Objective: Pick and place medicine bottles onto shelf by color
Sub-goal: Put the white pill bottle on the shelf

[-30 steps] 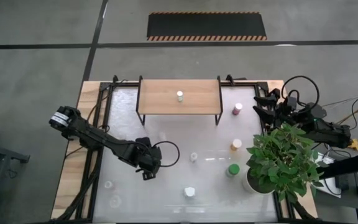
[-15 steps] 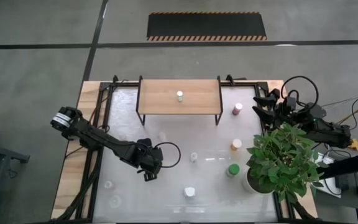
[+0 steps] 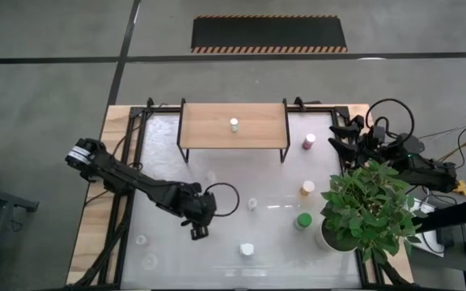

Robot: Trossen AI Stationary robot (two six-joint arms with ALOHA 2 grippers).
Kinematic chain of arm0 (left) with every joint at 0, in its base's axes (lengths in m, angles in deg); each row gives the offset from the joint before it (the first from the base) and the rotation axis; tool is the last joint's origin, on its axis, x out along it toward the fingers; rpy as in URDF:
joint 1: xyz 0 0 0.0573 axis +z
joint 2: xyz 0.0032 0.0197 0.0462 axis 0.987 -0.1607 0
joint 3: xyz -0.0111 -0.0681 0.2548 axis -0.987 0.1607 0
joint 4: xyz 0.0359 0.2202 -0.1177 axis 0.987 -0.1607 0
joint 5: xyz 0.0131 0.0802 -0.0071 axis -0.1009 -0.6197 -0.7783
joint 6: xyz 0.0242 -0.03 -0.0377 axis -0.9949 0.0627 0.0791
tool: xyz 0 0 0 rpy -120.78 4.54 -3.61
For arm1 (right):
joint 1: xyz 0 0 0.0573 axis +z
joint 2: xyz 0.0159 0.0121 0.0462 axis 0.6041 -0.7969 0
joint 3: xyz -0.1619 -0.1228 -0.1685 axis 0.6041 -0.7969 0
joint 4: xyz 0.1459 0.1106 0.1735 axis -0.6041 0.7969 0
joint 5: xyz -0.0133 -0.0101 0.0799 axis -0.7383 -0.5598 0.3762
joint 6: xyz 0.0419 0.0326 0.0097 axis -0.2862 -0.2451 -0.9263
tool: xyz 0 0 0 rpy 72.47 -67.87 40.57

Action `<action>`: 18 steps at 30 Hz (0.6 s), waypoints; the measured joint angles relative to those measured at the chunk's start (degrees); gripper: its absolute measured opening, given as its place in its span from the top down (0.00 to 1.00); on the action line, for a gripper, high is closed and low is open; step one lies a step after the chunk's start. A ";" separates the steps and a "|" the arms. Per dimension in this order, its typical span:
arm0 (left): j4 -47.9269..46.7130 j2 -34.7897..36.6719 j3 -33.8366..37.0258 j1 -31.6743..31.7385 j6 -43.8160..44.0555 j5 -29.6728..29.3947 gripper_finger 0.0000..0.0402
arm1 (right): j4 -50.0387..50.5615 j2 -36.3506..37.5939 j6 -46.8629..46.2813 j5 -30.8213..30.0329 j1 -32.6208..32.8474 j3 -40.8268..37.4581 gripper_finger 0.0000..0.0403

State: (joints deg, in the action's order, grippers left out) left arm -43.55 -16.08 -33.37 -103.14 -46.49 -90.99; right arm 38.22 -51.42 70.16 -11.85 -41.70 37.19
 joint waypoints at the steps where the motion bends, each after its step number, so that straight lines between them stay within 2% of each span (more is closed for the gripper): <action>1: -1.04 0.00 -2.17 0.29 -0.01 0.03 0.68 | 0.03 0.00 0.04 0.00 0.00 0.00 0.50; 4: -4.99 0.02 -9.58 1.46 -2.05 0.02 0.68 | 0.01 0.00 0.06 0.00 0.00 0.00 0.50; 8: -15.93 0.02 -19.76 5.13 -7.27 -0.44 0.68 | -0.27 0.02 0.06 0.00 0.00 0.00 0.50; 14: -28.45 0.11 -29.84 15.60 -17.61 -1.33 0.68 | -0.27 0.02 -0.44 0.00 0.00 0.02 0.50; 18: -31.41 0.22 -34.24 25.49 -27.55 -1.48 0.68 | -0.27 0.00 -0.74 0.00 0.00 0.02 0.50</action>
State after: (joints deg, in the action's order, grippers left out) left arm -74.96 -15.86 -67.62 -77.65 -74.04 -92.47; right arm 37.94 -51.42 69.42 -11.85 -41.70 37.21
